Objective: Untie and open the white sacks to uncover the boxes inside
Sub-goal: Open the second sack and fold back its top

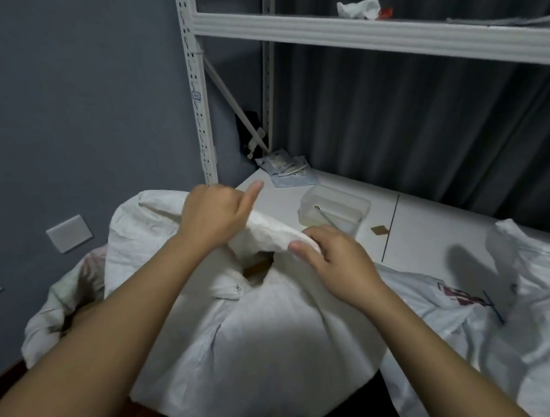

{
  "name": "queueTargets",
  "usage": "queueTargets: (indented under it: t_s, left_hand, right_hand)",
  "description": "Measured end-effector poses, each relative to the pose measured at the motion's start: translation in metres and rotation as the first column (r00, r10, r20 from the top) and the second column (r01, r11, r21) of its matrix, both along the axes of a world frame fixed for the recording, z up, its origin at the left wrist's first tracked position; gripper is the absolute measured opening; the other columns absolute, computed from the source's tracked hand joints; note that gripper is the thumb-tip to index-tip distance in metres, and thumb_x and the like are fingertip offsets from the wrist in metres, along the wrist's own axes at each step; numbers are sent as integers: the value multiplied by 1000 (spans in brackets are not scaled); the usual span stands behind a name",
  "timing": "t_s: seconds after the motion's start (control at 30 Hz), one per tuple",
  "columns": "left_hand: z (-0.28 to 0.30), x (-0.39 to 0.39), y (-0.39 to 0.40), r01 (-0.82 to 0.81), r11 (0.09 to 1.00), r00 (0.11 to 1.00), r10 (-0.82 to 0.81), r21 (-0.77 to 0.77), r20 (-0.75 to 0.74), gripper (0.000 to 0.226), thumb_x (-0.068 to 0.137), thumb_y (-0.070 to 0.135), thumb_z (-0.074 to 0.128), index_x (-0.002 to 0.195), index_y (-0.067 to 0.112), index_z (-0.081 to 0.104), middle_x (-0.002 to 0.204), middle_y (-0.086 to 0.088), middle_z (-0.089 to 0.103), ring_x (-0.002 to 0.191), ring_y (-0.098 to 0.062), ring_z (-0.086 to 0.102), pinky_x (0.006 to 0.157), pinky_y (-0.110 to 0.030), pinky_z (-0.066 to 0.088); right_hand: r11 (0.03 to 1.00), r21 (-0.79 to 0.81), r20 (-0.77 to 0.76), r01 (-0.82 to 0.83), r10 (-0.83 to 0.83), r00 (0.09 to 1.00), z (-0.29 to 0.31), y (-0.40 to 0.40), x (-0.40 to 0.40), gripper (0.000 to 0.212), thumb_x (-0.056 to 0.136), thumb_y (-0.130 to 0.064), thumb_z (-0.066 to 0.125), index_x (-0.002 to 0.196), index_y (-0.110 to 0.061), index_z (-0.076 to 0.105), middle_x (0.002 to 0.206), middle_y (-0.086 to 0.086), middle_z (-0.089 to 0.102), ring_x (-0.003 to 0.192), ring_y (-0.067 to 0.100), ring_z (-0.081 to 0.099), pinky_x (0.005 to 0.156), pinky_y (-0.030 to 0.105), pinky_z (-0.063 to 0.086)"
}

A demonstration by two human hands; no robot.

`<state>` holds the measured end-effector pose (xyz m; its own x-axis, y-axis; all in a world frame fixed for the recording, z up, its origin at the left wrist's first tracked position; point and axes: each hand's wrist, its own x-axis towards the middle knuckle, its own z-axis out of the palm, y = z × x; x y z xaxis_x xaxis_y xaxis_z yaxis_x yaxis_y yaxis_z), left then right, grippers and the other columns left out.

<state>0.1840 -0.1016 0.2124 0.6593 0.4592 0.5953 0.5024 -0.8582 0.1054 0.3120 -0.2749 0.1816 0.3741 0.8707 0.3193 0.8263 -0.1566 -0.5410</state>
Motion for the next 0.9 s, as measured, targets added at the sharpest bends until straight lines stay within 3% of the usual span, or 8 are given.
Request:
queueTargets:
  t_s: [0.07,0.17,0.33,0.5,0.63,0.7,0.83,0.9]
  left_hand:
    - [3,6,-4,122,992,992,-121,42,-22,68,91,59,14,55,15,51,54,5,45,55,-19,45,60,-30,28]
    - [-10,13,-21,333,924,940,-310,188,-146,57,94,52,24,59,18,53,55,3,53,56,-20,49,59,-28,32]
    - [8,13,-3,34,999,999,-34,-37,1,61,94,52,16,47,19,35,44,4,35,46,-18,37,56,-31,28]
    - [-13,28,-34,393,903,917,-371,172,-150,49,94,50,26,80,18,60,71,3,55,71,-20,50,80,-34,32]
    - [-6,32,-18,253,964,967,-255,80,23,53,96,46,25,54,20,42,50,8,40,53,-23,46,71,-36,37]
    - [-1,31,-16,242,970,968,-241,7,64,51,94,52,22,59,21,42,56,12,38,60,-17,44,80,-37,36]
    - [-12,39,-42,437,888,898,-420,145,-132,44,91,55,33,77,19,53,74,6,52,77,-17,49,86,-31,26]
    - [-12,41,-38,451,874,892,-434,179,-128,41,93,49,35,65,21,44,59,6,44,62,-21,49,70,-30,26]
  right_hand:
    - [995,84,-163,53,-38,986,-2,3,-2,30,96,-39,51,91,-13,67,82,-3,62,74,9,54,64,27,38]
    - [995,59,-781,-82,97,617,9,1,-3,27,93,-31,60,98,-6,70,89,6,69,79,11,59,74,25,44]
    - [991,131,-344,40,7,939,-12,-18,-2,11,93,-30,60,99,-30,68,89,-24,65,87,-5,59,75,11,43]
    - [987,162,-944,-8,157,291,1,-14,-8,32,99,-35,47,112,-15,67,104,0,73,100,16,67,86,23,51]
    - [981,74,-415,177,-131,900,-20,-22,-7,15,91,-36,60,97,-24,67,90,-9,63,81,9,58,68,17,43]
    - [976,50,-385,211,-176,906,-26,-23,-7,22,94,-33,57,91,-14,68,85,-4,65,75,9,57,68,23,42]
    - [988,120,-983,101,104,153,-7,-20,-8,29,95,-23,55,108,0,67,101,17,67,94,26,60,88,38,45]
    - [992,90,-922,83,51,385,-8,-25,-10,26,94,-27,58,103,-6,70,100,16,70,89,24,62,83,34,47]
